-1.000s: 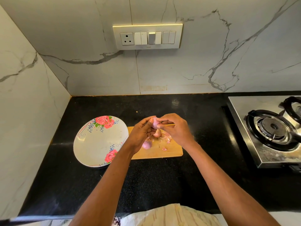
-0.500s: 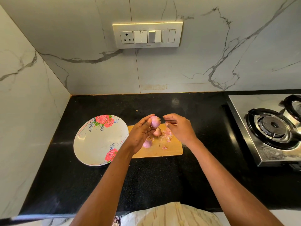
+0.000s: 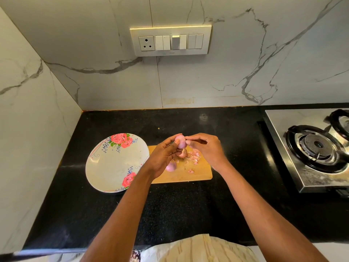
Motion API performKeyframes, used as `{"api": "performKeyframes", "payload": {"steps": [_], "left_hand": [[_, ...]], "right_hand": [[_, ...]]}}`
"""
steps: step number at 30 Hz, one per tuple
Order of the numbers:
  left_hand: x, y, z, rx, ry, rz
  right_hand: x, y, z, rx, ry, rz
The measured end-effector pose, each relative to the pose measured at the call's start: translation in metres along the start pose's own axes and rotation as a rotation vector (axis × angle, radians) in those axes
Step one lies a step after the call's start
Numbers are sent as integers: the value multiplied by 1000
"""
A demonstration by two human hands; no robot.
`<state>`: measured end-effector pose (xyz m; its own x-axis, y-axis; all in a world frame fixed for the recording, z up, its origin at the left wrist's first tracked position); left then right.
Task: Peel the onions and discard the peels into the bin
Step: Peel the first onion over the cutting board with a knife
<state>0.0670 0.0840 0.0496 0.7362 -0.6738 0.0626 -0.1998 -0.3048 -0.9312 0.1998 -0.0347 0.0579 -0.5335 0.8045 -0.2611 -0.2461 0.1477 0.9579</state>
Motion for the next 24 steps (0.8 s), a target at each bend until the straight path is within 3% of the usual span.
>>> {"api": "performKeyframes", "payload": {"steps": [8,16,24], "left_hand": [[3,13,7,-98,40,-2],[-5,21,8,-92,14,37],[-4,14,10,-45,-4,106]], "right_hand": [[2,2,0,-80,27,-166],[5,2,1,-196,121,-371],[8,3,-3,-156,72,-189]]}}
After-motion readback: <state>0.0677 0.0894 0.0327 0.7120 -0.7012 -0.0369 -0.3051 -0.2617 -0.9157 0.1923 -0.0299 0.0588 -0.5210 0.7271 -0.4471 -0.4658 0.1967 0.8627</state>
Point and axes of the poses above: each hand's wrist, its own z-axis towards the middle knuckle, its own x-axis out of the palm, y = z × x, the point moved 4 cm from there along z, towards the middle knuckle, and after that the axes turned 15 degrees about -y, right-handed, at the moved point
